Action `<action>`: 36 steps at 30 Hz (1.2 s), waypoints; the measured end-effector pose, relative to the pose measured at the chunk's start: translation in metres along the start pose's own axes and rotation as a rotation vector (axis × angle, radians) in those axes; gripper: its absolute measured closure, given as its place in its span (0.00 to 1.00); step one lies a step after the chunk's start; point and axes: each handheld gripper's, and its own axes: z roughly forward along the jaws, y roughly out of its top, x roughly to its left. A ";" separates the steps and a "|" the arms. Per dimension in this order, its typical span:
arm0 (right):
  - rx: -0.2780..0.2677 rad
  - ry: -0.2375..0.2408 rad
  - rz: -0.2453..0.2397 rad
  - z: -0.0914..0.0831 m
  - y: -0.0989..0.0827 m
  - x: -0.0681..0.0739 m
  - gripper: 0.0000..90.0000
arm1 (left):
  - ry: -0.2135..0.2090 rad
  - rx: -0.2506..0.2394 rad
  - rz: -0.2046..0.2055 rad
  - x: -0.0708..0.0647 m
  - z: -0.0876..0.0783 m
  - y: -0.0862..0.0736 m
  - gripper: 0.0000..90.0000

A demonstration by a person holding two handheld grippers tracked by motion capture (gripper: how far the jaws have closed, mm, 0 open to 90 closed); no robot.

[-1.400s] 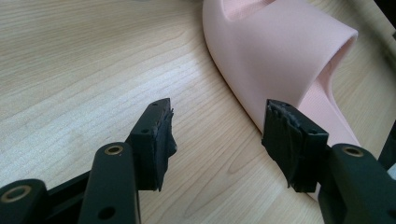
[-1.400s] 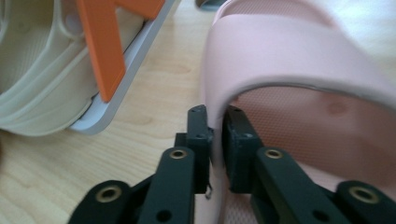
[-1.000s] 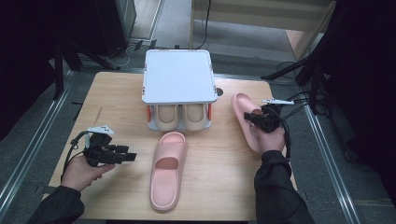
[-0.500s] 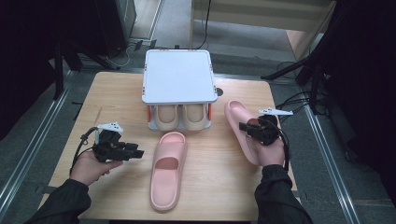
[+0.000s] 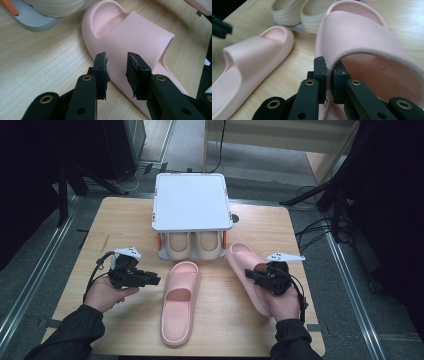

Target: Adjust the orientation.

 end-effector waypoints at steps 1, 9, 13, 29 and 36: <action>0.004 0.005 -0.006 0.000 -0.002 0.004 0.95 | 0.002 0.000 0.004 0.000 0.001 0.001 0.79; 0.073 0.030 -0.039 0.009 -0.021 0.030 0.95 | 0.004 -0.009 0.036 -0.002 0.007 0.008 0.79; 0.109 0.033 -0.055 0.020 -0.026 0.038 0.95 | -0.007 0.001 0.043 -0.001 0.012 0.009 0.79; 0.172 -0.001 -0.145 0.060 -0.034 0.071 0.89 | -0.023 0.016 0.059 -0.002 0.017 0.008 0.78; 0.175 0.065 -0.138 0.067 -0.034 0.076 0.79 | -0.014 0.011 0.058 -0.002 0.016 0.006 0.75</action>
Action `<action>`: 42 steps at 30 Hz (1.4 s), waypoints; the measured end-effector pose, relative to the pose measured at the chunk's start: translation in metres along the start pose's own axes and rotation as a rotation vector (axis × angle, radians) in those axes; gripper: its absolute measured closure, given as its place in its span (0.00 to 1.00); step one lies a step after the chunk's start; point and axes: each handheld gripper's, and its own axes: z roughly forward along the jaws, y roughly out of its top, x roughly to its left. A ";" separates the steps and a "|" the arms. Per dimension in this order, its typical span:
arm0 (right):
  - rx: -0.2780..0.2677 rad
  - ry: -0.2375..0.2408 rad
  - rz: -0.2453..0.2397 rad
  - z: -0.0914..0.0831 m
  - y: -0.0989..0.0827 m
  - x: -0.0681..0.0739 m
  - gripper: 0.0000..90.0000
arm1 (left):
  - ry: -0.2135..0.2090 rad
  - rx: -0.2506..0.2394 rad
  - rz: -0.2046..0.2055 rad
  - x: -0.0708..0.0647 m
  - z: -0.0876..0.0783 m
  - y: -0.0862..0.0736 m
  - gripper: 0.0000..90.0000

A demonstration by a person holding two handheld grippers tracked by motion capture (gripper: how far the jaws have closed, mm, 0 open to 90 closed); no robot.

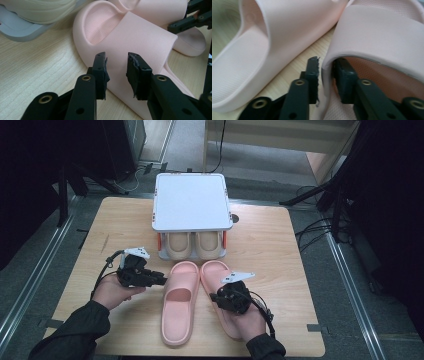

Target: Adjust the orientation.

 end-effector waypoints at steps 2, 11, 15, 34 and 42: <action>-0.011 0.020 0.011 -0.006 0.000 0.000 0.77 | 0.002 -0.008 -0.007 0.000 -0.001 -0.001 0.74; -0.091 0.056 0.035 -0.055 -0.005 -0.017 0.95 | 0.018 -0.008 -0.013 -0.001 -0.003 -0.005 0.76; -0.114 0.019 0.062 -0.065 -0.006 -0.038 0.97 | 0.021 -0.006 -0.019 -0.001 -0.002 -0.007 0.80; 0.009 -0.076 0.139 -0.035 -0.004 -0.075 0.99 | 0.022 0.076 -0.030 -0.004 0.015 -0.016 0.83; 0.001 -0.071 0.111 -0.026 0.000 -0.073 0.98 | 0.002 0.087 -0.023 -0.007 0.017 -0.016 0.84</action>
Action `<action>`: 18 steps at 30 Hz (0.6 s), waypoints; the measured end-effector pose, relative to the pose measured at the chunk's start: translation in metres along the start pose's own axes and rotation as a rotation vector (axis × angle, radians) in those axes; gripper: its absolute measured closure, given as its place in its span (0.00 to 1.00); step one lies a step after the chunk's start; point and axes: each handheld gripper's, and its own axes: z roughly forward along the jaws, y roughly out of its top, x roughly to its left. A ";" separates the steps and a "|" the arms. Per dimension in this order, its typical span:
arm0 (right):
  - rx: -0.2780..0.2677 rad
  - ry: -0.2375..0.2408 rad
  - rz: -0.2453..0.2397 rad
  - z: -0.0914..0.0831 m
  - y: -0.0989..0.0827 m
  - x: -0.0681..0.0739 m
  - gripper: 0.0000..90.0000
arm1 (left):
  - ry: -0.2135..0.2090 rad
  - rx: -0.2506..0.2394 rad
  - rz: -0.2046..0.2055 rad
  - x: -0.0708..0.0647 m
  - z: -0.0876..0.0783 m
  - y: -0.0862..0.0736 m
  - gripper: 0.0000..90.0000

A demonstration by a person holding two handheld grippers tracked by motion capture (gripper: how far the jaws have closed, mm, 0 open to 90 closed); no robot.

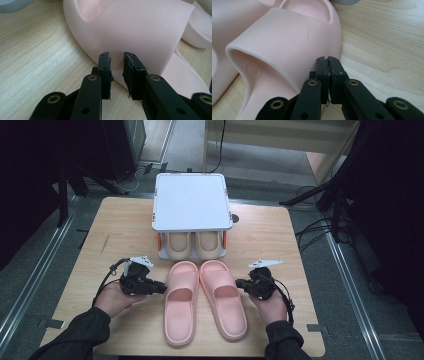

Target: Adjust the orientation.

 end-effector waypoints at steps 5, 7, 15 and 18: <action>-0.004 0.011 -0.026 0.007 0.002 0.005 0.97 | -0.021 0.015 0.022 -0.005 0.002 0.000 0.83; -0.011 0.016 -0.036 0.009 0.002 0.006 0.97 | -0.023 0.018 0.031 -0.008 0.003 0.001 0.83; -0.029 0.029 -0.017 0.010 0.003 0.003 0.92 | -0.017 -0.045 -0.016 0.003 -0.012 0.003 0.79; -0.065 0.040 -0.015 0.005 0.004 0.004 0.89 | 0.001 -0.055 -0.009 0.003 -0.017 0.003 0.76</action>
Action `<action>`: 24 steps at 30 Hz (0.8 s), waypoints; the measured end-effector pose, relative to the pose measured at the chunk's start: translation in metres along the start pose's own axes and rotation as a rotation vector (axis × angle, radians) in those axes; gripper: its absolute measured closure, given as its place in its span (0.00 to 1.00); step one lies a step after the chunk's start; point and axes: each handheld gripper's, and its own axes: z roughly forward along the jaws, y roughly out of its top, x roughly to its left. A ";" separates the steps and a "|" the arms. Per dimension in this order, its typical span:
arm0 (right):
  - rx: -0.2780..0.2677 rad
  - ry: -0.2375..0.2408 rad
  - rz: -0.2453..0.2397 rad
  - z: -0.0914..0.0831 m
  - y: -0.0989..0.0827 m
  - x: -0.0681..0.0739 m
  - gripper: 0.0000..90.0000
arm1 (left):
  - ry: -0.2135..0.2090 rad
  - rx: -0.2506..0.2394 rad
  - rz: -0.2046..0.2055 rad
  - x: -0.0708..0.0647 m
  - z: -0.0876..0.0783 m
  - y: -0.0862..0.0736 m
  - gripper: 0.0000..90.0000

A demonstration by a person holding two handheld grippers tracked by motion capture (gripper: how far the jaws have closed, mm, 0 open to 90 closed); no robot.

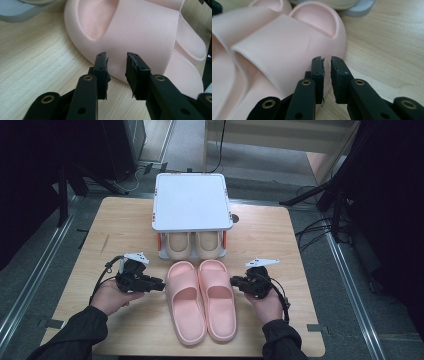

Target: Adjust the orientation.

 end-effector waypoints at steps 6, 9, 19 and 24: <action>-0.078 0.050 0.010 -0.016 0.002 0.013 0.83 | 0.014 -0.028 -0.017 0.002 -0.009 0.001 0.63; -0.091 0.070 0.007 -0.023 0.000 0.023 0.81 | 0.032 -0.035 -0.026 0.005 -0.012 0.001 0.59; -0.122 0.116 0.008 -0.032 -0.014 0.053 0.70 | 0.023 -0.038 -0.052 0.010 -0.015 0.004 0.50; -0.117 0.120 0.000 -0.027 -0.019 0.062 0.67 | 0.021 -0.038 -0.047 0.011 -0.013 0.007 0.49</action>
